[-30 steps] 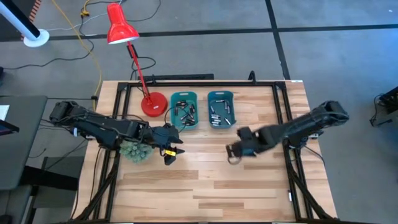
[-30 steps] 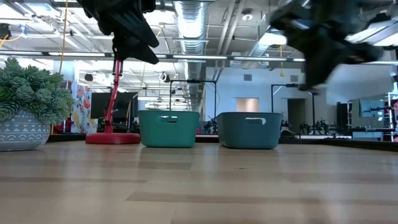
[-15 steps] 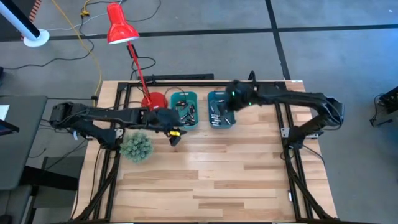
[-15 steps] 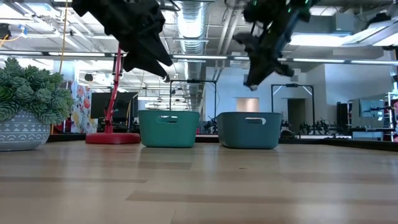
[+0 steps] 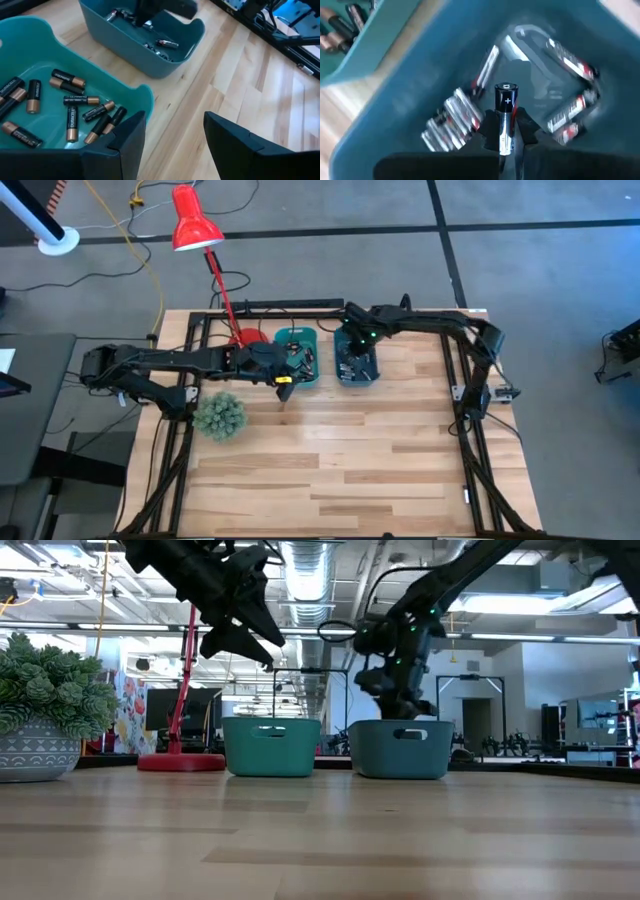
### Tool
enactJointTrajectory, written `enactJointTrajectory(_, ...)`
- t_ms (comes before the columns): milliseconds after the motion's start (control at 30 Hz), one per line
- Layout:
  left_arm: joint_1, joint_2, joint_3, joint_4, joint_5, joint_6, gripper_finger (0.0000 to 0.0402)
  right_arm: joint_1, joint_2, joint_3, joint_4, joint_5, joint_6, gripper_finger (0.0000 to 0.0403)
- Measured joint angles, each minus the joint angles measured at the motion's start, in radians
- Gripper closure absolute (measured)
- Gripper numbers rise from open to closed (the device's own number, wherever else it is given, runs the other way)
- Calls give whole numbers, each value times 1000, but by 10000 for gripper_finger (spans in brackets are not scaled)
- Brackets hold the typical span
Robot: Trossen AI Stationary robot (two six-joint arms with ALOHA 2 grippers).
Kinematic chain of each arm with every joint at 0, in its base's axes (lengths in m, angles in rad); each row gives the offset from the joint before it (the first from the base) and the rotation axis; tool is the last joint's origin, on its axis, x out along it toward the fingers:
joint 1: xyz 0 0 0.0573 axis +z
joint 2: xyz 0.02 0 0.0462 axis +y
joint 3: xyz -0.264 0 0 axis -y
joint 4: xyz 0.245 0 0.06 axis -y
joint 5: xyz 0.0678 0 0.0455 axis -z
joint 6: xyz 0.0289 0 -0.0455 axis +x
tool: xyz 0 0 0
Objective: Sort batteries
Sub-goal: Put the silver battery into the blue bin
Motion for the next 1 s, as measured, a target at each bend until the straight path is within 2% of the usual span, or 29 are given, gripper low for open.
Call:
enactJointTrajectory(267, 0, 0, 0, 0, 0, -21, 208, -20, 162, 109, -25, 0, -58, 381)
enactJointTrajectory(400, 0, 0, 1, -1, 0, -43, 208, -25, 202, 139, -62, 5, -59, 379)
enactJointTrajectory(1000, -1, 0, 1, -2, -1, -45, 208, -30, 181, 138, -68, 5, -91, 305)
